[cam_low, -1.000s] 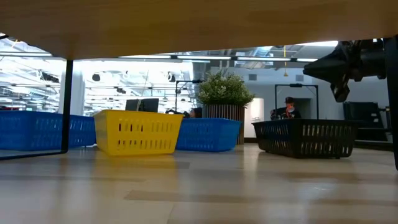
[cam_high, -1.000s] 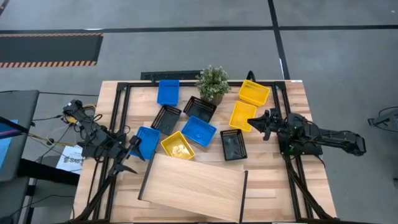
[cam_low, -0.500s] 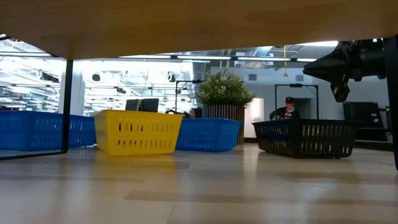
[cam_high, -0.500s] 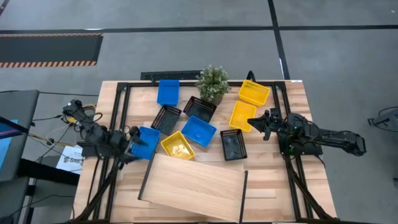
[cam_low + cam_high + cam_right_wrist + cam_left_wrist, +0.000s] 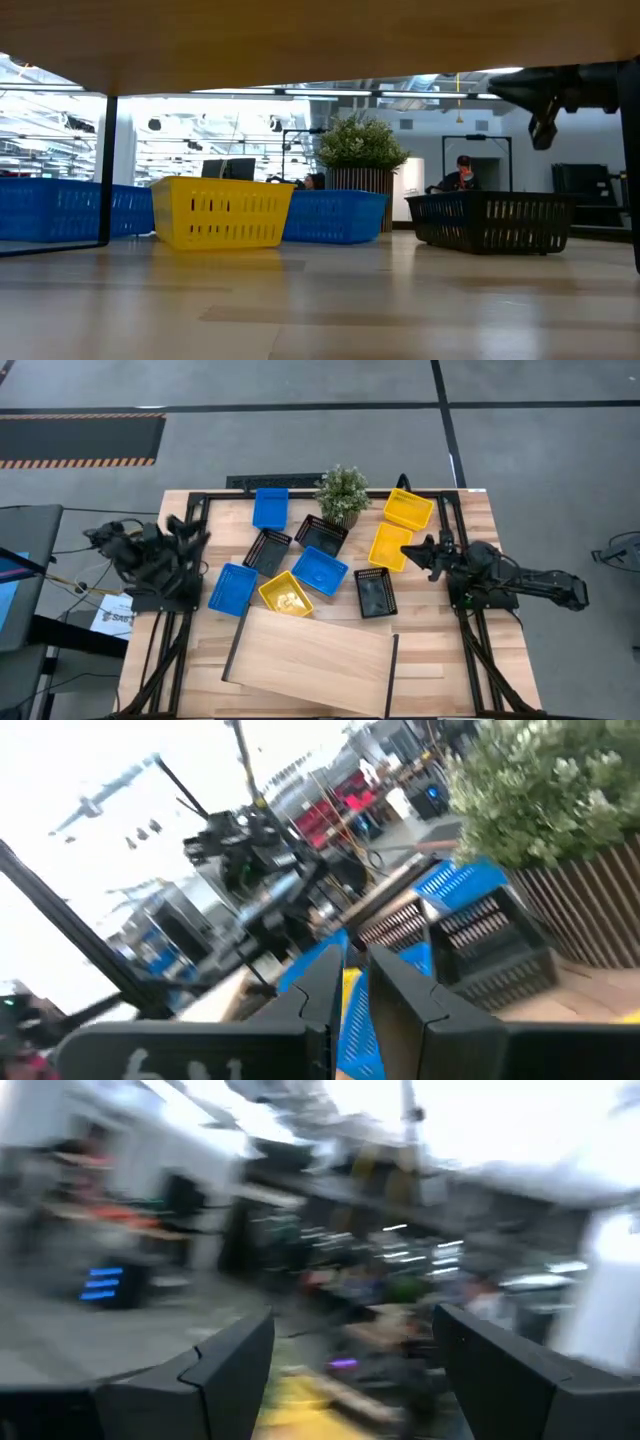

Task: Stack baskets on shelf by color
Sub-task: Put the bottom left blue bin on the shelf

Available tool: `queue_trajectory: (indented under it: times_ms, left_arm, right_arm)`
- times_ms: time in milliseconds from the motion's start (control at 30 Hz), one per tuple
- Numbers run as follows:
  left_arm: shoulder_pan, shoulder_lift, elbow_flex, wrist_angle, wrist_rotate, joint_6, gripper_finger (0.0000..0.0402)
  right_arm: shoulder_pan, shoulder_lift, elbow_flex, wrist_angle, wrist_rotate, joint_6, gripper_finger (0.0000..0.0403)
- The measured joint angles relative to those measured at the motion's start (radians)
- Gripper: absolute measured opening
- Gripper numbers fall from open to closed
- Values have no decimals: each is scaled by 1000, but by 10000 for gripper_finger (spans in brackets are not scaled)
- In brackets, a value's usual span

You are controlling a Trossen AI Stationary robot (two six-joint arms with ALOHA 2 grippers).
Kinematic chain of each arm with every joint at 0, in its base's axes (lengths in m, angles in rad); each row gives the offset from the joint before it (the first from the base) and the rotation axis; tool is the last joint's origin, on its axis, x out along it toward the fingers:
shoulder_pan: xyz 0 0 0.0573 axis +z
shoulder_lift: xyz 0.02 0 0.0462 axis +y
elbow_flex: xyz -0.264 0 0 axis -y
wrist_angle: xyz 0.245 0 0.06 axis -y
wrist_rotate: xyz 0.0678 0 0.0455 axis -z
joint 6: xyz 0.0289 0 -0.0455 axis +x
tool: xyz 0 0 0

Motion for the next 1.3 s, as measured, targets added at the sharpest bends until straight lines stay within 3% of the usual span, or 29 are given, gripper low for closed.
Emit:
queue_trajectory:
  times_ms: [133,267,400,567,700,833,1000,1167,1300]
  left_arm:
    - [34,75,135,-118,-232,9,265]
    - [43,132,254,-148,-346,-46,265]
    - [34,178,351,-150,-298,-153,265]
    - [-9,262,523,-152,-82,-244,265]
    - [-45,383,694,-206,-93,-246,265]
    - [-88,517,865,-389,-161,-283,265]
    - [-125,639,1060,-747,-188,-570,265]
    - [-120,729,1202,-1173,-59,-1002,265]
    - [-76,786,1286,-1454,70,-1270,265]
  right_arm:
    - [-3,-1,13,18,28,-41,72]
    - [-21,-2,38,49,77,-62,72]
    - [-37,-2,45,129,78,-48,72]
    - [-66,-3,72,379,87,8,72]
    - [-103,-3,175,415,105,-20,72]
    - [-138,31,387,50,106,-92,88]
    - [-176,203,685,-497,107,-86,140]
    - [-180,427,908,-844,105,-51,186]
    - [-180,588,1013,-993,102,-44,197]
